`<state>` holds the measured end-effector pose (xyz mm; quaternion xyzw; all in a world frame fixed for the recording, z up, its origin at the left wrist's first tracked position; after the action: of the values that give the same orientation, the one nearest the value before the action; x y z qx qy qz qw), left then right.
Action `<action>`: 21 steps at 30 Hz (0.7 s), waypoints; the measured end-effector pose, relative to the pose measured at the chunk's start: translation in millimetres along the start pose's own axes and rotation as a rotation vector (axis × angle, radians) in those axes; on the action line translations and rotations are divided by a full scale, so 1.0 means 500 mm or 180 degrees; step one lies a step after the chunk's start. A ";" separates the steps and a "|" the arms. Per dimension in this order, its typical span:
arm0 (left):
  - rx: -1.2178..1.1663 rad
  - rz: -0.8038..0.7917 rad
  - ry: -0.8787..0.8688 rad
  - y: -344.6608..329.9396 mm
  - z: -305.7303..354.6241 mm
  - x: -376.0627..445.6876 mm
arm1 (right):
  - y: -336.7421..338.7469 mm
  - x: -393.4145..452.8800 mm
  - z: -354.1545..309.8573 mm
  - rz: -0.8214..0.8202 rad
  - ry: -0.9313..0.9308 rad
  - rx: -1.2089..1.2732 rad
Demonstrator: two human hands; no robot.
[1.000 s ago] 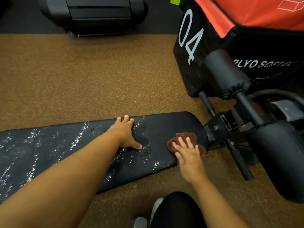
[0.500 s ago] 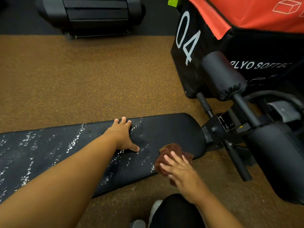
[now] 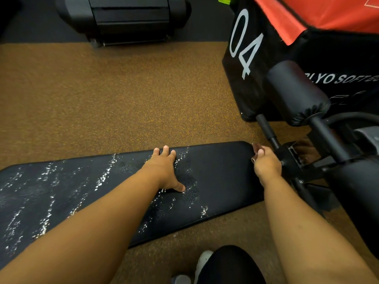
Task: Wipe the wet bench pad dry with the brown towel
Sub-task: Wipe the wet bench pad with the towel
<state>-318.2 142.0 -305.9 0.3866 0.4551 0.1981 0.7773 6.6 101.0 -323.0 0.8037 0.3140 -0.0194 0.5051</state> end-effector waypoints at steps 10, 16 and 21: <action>-0.0176 0.0058 -0.0017 -0.001 0.001 -0.002 | -0.220 -0.226 -0.224 -0.0758 0.2394 -0.1429; -0.0674 0.0368 -0.0249 0.006 -0.038 -0.041 | -0.182 -0.185 -0.230 -0.0405 0.1966 -0.1474; -0.0645 0.0494 -0.0196 -0.003 -0.058 -0.061 | -0.240 -0.272 -0.259 -0.0665 0.2150 -0.1581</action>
<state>-358.5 133.0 -298.3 0.3460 0.3774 0.2906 0.8083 -202.4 177.0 -308.2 0.5829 0.5365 0.2699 0.5474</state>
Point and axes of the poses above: each hand's wrist, its own x-axis towards the middle knuckle, its own y-axis out of the back of the hand, z = x × y, the point moved 7 cm from there along x, towards the middle knuckle, and after that the axes turned 13 degrees about -y, right-handed, at the moved point
